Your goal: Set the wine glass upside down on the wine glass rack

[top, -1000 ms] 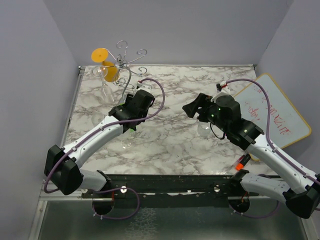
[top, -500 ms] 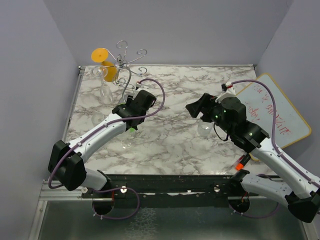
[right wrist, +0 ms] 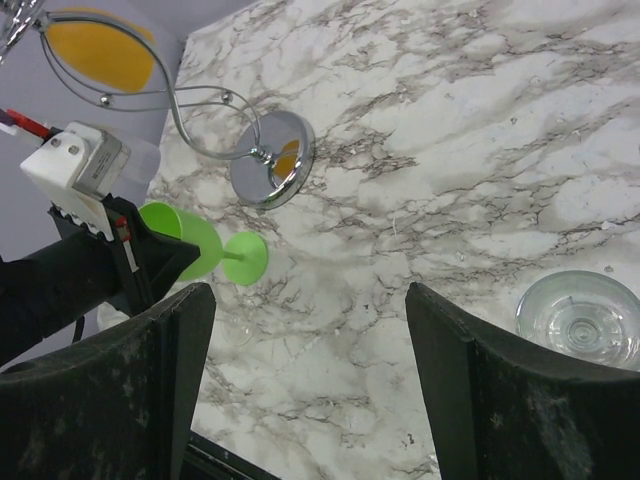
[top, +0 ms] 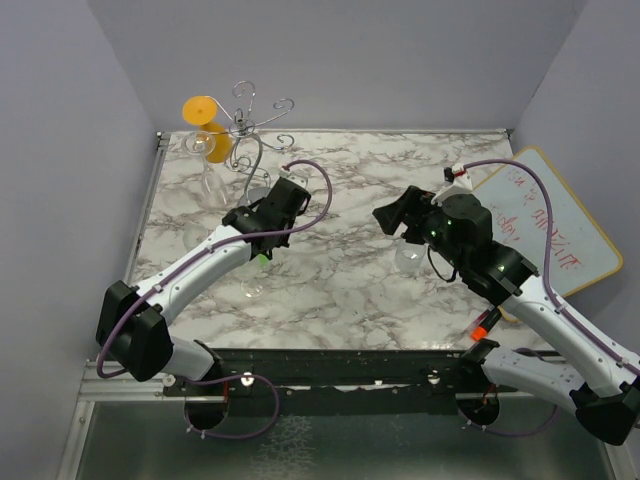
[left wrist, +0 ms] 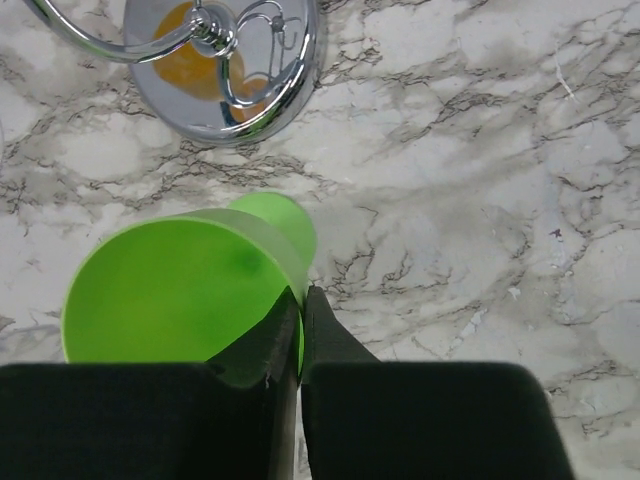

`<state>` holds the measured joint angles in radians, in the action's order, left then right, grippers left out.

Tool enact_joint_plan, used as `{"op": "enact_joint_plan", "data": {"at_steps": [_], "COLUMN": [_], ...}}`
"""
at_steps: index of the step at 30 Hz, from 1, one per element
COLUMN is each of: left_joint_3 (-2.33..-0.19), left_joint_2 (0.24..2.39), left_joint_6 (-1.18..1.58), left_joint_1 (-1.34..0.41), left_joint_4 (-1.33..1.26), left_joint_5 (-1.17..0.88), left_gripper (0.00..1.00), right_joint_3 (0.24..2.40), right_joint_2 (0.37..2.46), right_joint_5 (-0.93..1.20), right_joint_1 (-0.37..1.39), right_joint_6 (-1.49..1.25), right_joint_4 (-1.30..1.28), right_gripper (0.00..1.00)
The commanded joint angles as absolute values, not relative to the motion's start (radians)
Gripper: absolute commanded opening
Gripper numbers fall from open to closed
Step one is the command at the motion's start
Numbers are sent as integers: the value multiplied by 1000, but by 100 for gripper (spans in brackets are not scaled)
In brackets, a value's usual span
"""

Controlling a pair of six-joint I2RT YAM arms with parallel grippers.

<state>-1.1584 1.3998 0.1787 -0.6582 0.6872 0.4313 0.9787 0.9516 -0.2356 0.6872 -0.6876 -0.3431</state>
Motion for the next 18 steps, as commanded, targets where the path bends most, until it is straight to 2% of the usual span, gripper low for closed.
{"op": "enact_joint_plan", "data": {"at_steps": [1,14,18], "left_joint_3": [-1208,-1356,-1343], "left_joint_2": [1402,1403,1401], "left_joint_6": [131,146,221], "left_joint_1": [-657,-667,-711], "left_joint_4": [713,649,567], "left_joint_5": [330,-66,-65], "left_gripper": [0,0,0], "right_joint_3": [971,906,876], "right_joint_2": [948,919,929], "right_joint_5": [-272,-266,-203], "right_joint_1": [690,689,690], "right_joint_6": [-675,-797,-891], "right_joint_4": [-357,-312,-260], "right_gripper": [82,83,77]}}
